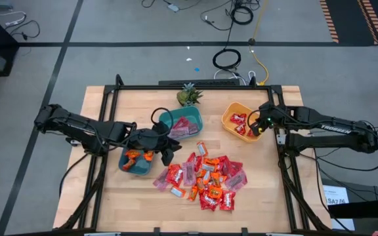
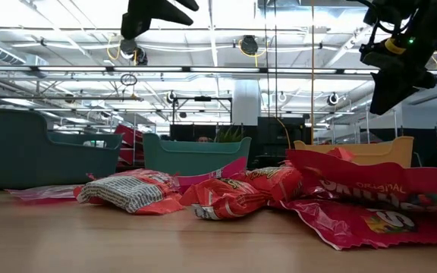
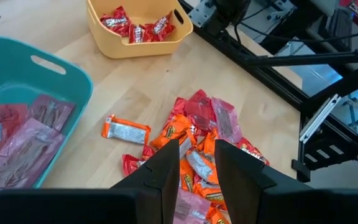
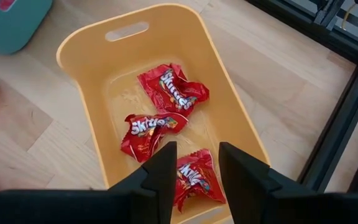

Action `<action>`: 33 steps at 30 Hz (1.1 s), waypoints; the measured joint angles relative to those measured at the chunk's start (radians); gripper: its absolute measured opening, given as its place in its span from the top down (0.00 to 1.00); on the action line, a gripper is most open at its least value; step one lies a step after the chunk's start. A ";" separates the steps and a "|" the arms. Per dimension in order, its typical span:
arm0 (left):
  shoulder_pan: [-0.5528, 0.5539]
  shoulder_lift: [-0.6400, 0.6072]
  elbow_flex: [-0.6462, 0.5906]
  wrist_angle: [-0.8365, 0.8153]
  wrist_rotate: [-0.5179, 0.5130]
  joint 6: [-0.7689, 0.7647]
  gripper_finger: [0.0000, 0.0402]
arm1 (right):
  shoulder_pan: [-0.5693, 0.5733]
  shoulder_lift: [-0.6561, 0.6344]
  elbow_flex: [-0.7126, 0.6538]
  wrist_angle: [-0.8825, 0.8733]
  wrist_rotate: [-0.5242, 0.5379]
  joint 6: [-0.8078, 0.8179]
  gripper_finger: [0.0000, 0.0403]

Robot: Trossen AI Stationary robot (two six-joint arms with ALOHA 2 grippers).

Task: Sort candy
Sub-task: Put the orange chocolate into the blue bin

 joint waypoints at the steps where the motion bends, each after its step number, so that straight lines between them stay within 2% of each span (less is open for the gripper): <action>1: 0.002 0.000 0.000 -0.001 -0.002 0.000 0.72 | 0.000 0.000 0.000 0.000 -0.002 0.001 0.72; 14: 0.048 0.000 0.000 -0.005 -0.003 0.000 0.72 | 0.000 0.000 0.000 0.000 -0.002 0.003 0.72; 25: 0.078 0.000 0.000 -0.006 0.036 0.001 0.72 | 0.000 0.000 0.000 0.000 -0.002 0.003 0.72; 28: 0.084 0.000 0.000 -0.022 0.035 0.001 0.69 | 0.000 0.000 0.000 -0.001 -0.002 0.002 0.72; 33: 0.099 0.000 0.000 -0.091 0.035 -0.024 0.57 | 0.000 0.000 0.000 -0.001 -0.002 -0.001 0.72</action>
